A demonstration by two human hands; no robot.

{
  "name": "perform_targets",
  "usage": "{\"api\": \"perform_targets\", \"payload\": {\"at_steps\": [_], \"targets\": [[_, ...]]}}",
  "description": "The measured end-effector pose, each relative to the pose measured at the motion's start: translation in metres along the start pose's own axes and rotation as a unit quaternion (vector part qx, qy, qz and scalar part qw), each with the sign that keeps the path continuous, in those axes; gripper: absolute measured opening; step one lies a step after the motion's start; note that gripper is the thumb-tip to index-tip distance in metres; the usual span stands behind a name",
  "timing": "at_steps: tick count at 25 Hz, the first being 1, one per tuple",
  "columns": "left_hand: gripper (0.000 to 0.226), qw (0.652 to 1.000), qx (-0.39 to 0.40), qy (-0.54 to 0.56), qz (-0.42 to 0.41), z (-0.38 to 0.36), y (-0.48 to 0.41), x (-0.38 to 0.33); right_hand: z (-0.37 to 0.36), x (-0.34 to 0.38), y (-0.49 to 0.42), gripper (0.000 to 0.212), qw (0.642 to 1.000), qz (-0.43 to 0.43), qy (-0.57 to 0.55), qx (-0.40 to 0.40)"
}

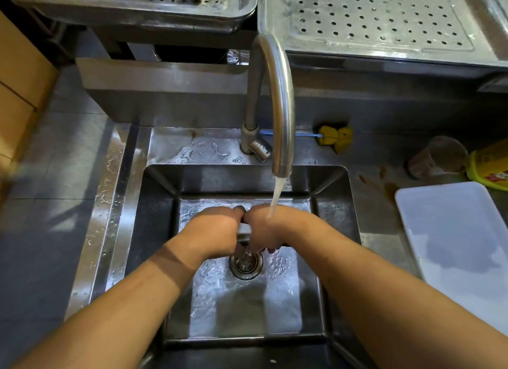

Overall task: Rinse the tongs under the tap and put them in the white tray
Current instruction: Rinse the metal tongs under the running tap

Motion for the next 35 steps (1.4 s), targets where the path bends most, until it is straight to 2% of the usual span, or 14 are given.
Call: {"api": "perform_targets", "payload": {"at_steps": [7,10,11,12,14,16,17,19,22,24,27,29,33,35], "targets": [[0.036,0.998,-0.023,0.049,0.023,-0.032,0.009,0.018,-0.003,-0.006,0.013,0.047,0.987,-0.007,0.118,-0.106],[0.034,0.99,-0.02,0.122,0.073,-0.049,0.019,0.027,0.0,-0.025,0.027,0.052,0.985,-0.015,-0.081,-0.151],[0.034,0.983,-0.014,0.162,0.087,-0.057,0.022,0.027,0.001,-0.03,0.031,0.041,0.955,-0.007,-0.231,-0.187],[0.033,0.972,-0.011,0.214,0.095,-0.063,0.023,0.025,0.001,-0.035,0.033,0.027,0.892,0.003,-0.392,-0.226],[0.031,0.933,-0.013,0.347,0.095,-0.073,0.026,0.017,-0.009,-0.035,0.031,0.011,0.72,0.03,-0.646,-0.252],[0.028,0.89,-0.023,0.45,0.076,-0.076,0.027,0.003,-0.029,-0.017,0.024,0.023,0.575,0.082,-0.781,-0.228],[0.025,0.878,-0.033,0.473,0.064,-0.076,0.026,-0.005,-0.039,-0.007,0.019,0.027,0.541,0.096,-0.806,-0.221],[0.018,0.88,-0.062,0.468,0.054,-0.075,0.022,-0.021,-0.057,0.008,0.012,0.037,0.554,0.088,-0.797,-0.225],[0.02,0.872,-0.097,0.473,0.078,-0.08,0.018,-0.028,-0.07,0.01,0.007,0.038,0.663,0.032,-0.701,-0.259],[0.027,0.858,-0.091,0.495,0.106,-0.084,0.016,-0.021,-0.075,0.01,0.007,0.033,0.708,0.015,-0.65,-0.277],[0.039,0.889,-0.084,0.443,0.084,-0.075,0.006,-0.022,-0.072,0.014,0.018,0.028,0.704,0.012,-0.613,-0.359],[0.024,0.906,-0.108,0.409,0.019,-0.056,-0.003,-0.034,-0.065,0.011,0.025,0.018,0.676,-0.001,-0.597,-0.431],[0.019,0.861,-0.106,0.497,-0.023,-0.045,-0.015,-0.045,-0.054,0.01,0.032,0.015,0.686,0.007,-0.567,-0.456],[0.016,0.869,-0.077,0.487,0.037,-0.052,-0.015,-0.038,-0.054,0.013,0.032,0.021,0.69,0.025,-0.573,-0.441]]}}
Point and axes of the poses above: each hand's wrist, its own y-axis away from the middle knuckle, its own z-axis out of the back of the hand, x = y × z, the point moved 3 cm from there along -y, towards the middle knuckle, and after that the axes turned 7 degrees about x, right-handed, at the moved point
